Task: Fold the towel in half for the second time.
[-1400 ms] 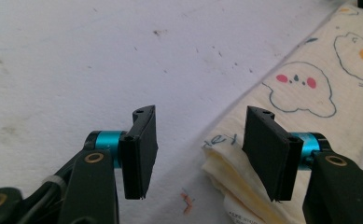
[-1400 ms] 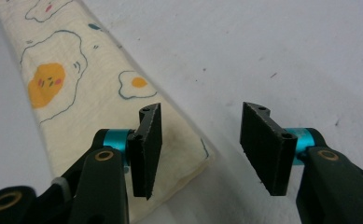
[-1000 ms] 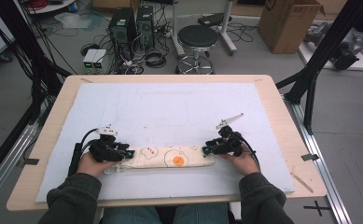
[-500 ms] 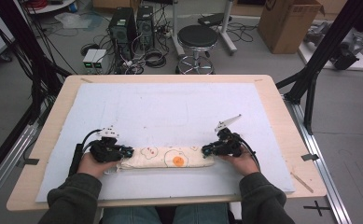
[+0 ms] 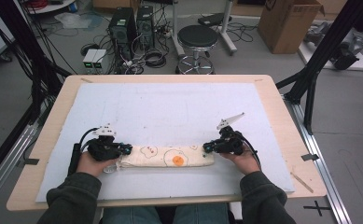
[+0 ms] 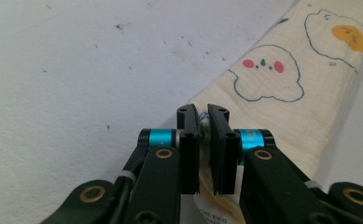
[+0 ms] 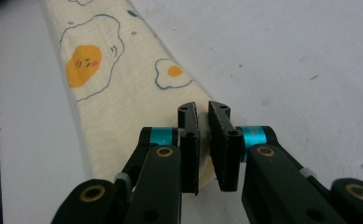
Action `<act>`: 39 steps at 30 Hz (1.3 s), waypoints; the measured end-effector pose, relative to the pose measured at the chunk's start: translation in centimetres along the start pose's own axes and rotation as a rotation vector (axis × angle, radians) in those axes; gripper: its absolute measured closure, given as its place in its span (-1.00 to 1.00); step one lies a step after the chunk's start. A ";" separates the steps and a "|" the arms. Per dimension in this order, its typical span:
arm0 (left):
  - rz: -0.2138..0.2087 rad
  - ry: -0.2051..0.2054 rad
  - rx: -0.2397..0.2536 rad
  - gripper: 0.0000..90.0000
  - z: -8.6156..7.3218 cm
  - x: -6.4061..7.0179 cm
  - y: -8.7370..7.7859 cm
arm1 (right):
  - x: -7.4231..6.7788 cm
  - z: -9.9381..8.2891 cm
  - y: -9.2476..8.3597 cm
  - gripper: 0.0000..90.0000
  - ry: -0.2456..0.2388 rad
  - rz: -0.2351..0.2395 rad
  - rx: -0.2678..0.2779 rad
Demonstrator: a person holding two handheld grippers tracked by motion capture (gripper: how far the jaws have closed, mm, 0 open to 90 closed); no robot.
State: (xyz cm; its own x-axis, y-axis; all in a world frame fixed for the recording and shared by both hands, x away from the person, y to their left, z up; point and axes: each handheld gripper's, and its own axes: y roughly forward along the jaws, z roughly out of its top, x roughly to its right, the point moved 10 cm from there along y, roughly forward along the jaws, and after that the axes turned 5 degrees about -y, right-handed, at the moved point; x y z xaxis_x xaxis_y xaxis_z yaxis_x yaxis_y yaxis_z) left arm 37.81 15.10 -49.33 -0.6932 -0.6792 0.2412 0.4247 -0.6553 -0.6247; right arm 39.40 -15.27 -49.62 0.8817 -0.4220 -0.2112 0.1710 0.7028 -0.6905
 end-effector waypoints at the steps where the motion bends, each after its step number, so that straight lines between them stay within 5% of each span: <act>1: 0.006 -0.002 0.003 0.85 0.1 -0.1 0.0 | 0.0 0.2 -0.1 0.84 -0.006 -0.002 0.001; 7: 0.041 0.017 0.027 0.85 1.9 -0.6 0.0 | 0.7 1.3 -0.5 0.84 -0.017 -0.037 0.001; 19: 0.113 -0.043 0.072 0.85 4.4 -3.5 1.2 | 3.8 3.4 -0.6 0.84 0.008 -0.113 0.009; 32: 0.175 -0.064 0.088 0.85 6.6 -5.6 3.2 | 7.6 5.4 -0.4 0.84 0.027 -0.214 0.009; 39: 0.203 -0.087 0.108 0.85 7.2 -6.5 4.0 | 9.1 5.3 0.3 0.84 0.066 -0.234 -0.003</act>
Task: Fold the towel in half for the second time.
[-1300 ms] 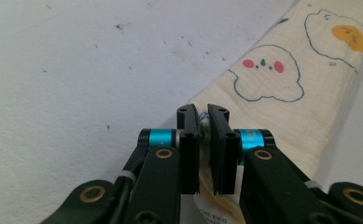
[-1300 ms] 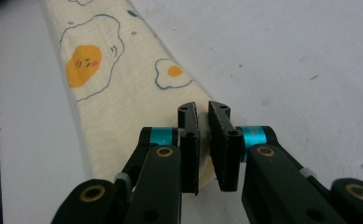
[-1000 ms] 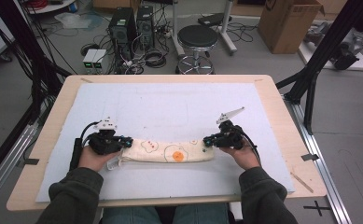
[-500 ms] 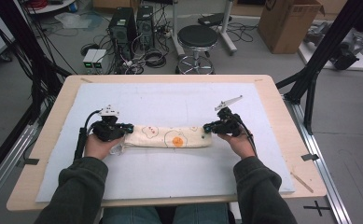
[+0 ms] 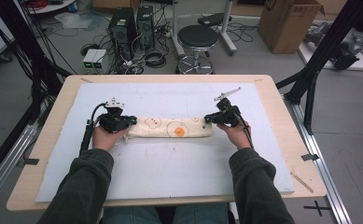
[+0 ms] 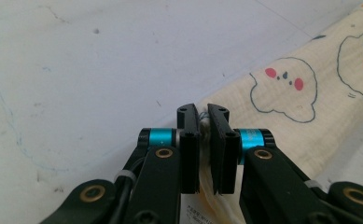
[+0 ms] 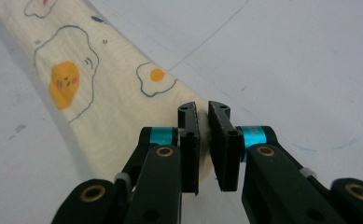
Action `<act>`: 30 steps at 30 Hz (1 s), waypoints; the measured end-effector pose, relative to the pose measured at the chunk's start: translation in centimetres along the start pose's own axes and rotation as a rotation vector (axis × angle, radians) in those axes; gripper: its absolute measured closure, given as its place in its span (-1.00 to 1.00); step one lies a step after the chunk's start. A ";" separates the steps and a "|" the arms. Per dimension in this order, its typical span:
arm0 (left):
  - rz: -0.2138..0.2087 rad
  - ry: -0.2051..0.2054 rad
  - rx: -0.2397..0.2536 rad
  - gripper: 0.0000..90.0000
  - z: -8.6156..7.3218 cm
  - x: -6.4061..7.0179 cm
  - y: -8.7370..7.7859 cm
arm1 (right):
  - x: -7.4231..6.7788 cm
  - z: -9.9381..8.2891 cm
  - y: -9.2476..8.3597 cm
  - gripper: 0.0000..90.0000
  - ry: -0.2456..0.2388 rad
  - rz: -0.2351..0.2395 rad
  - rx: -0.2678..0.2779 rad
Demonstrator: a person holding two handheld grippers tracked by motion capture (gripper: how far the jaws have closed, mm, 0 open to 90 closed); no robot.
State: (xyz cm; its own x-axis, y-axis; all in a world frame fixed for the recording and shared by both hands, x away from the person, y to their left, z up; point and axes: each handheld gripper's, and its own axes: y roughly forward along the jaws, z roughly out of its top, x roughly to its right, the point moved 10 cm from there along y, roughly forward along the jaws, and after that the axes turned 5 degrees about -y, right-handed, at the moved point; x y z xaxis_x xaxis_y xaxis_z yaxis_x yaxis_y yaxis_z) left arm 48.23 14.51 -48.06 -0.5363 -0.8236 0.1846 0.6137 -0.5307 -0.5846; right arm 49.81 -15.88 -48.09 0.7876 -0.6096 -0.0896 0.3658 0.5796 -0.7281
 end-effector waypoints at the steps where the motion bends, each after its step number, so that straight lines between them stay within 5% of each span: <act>1: 0.002 -0.006 -0.003 0.84 -0.1 -0.1 0.1 | 0.2 -0.1 0.2 0.84 0.000 -0.003 -0.003; 7: 0.026 -0.018 -0.029 0.72 -0.7 -0.7 0.8 | 0.6 -0.4 1.0 0.80 0.016 -0.009 -0.014; 11: 0.039 -0.032 -0.027 0.51 -0.6 -1.4 0.3 | 1.0 -0.6 1.2 0.58 0.030 -0.015 -0.012; 30: -0.025 -0.034 0.040 0.23 0.7 -0.3 -2.1 | 0.3 0.8 -1.7 0.16 0.063 0.012 0.111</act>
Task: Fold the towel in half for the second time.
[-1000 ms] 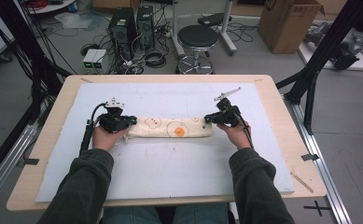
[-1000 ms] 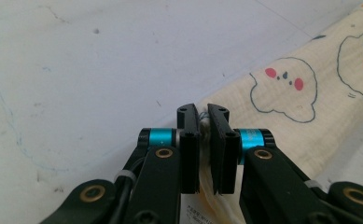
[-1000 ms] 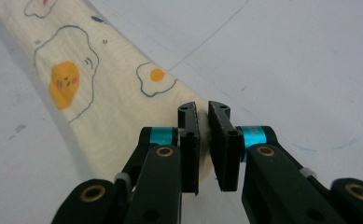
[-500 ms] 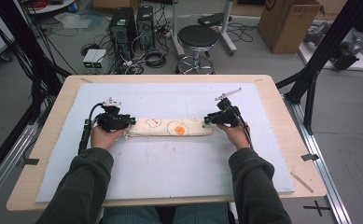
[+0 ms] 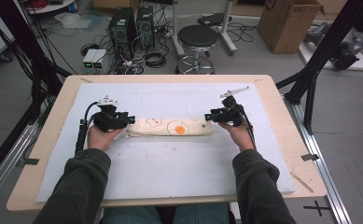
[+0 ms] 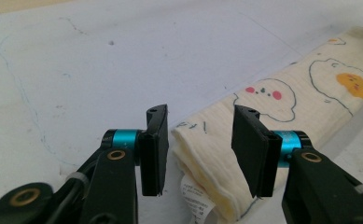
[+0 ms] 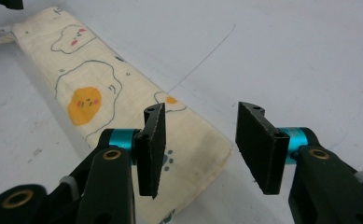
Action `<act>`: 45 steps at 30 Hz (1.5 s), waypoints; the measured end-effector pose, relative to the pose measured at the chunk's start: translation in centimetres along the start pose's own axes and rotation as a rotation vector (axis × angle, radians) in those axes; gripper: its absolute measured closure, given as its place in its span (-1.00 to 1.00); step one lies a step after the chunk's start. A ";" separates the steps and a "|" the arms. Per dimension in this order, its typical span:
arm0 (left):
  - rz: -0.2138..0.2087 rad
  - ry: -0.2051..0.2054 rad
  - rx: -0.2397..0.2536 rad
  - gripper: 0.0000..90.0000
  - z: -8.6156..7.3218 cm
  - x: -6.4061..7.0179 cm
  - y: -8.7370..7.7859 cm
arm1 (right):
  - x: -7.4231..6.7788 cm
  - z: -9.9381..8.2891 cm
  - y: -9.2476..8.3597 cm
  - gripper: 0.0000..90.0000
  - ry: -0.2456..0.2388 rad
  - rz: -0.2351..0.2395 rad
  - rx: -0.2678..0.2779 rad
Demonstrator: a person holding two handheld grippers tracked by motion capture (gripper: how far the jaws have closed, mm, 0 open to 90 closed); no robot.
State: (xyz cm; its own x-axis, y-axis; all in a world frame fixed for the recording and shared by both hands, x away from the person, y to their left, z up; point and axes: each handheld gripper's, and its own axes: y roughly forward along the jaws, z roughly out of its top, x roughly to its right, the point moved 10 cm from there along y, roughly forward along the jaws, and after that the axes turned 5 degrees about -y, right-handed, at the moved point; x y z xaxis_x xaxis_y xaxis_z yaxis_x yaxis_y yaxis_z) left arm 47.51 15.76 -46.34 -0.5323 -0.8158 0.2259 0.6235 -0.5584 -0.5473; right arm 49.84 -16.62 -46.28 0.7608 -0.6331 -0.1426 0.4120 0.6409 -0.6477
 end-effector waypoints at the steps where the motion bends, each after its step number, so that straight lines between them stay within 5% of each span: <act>1: 0.001 0.005 -0.001 0.21 0.0 0.0 -0.1 | -0.1 0.1 -0.1 0.13 0.004 0.003 0.003; 20: -0.044 0.029 0.028 -0.01 0.7 1.5 -1.9 | -0.8 1.0 -1.5 -0.42 0.018 -0.024 0.063; 45: -0.075 0.063 0.033 -0.20 0.9 3.0 -3.9 | -2.1 1.4 -3.1 -0.67 -0.003 -0.051 0.087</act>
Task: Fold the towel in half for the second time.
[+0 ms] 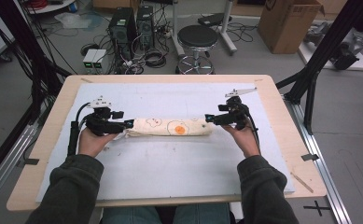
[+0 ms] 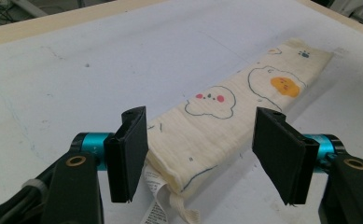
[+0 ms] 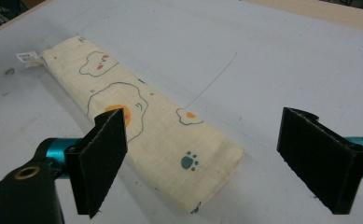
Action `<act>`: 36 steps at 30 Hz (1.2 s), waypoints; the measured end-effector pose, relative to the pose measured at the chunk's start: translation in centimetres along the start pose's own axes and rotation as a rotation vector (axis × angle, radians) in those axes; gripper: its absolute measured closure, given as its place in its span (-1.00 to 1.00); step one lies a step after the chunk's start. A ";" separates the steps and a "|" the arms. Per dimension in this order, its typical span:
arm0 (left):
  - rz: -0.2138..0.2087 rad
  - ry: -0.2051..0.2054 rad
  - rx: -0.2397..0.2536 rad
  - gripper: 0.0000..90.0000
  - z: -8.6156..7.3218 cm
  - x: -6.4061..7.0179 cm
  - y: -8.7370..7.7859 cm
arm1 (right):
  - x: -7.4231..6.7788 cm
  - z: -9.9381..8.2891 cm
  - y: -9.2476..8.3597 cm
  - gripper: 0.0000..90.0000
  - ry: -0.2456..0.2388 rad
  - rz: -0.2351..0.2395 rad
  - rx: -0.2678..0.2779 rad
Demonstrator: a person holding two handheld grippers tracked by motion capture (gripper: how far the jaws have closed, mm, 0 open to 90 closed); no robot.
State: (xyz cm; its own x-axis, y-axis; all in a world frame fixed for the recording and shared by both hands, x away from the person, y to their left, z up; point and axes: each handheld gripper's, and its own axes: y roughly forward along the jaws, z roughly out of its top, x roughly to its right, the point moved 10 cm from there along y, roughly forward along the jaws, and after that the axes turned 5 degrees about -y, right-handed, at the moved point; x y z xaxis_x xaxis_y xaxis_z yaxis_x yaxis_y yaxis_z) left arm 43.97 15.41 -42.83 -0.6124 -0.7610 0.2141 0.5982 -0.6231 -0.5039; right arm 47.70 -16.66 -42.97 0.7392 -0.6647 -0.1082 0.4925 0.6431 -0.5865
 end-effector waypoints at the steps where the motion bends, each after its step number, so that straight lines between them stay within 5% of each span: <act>1: 0.000 0.004 0.000 -0.20 0.0 0.1 0.0 | -0.1 0.0 0.0 -0.68 0.003 0.002 -0.001; 16: 0.003 0.022 0.011 -0.25 -0.7 0.7 -1.4 | -0.6 -0.6 -1.0 -0.72 0.005 -0.002 0.006; 29: 0.005 0.036 0.019 -0.31 -1.0 1.0 -2.6 | -1.4 -0.9 -1.9 -0.72 -0.043 -0.020 0.009; 36: -0.004 0.055 0.023 -0.31 -1.1 1.4 -2.9 | -1.3 -1.9 -2.1 -0.72 -0.024 -0.021 0.016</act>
State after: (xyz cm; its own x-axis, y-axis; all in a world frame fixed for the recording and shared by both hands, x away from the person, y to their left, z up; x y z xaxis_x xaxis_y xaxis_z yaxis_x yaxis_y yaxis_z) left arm 40.80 16.35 -41.95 -0.6418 -0.7479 0.1697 0.6071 -0.6307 -0.4834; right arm 44.82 -17.95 -43.14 0.7392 -0.6691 -0.0769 0.5151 0.6352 -0.5754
